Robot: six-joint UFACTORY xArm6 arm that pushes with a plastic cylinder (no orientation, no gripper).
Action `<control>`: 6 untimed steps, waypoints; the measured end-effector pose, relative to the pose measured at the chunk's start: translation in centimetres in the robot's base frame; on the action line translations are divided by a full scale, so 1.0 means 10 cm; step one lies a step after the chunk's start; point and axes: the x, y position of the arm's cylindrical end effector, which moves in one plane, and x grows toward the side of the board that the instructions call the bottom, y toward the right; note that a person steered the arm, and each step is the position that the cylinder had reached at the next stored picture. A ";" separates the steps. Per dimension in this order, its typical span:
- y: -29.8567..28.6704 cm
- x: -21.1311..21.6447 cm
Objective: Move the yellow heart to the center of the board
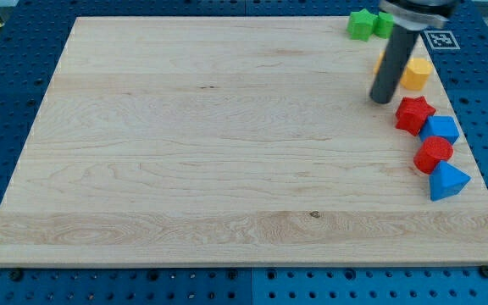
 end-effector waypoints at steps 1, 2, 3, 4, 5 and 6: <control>0.43 -0.06; 0.86 -0.09; 1.03 -0.40; 0.92 -0.68; 0.39 -0.76; -0.18 -0.71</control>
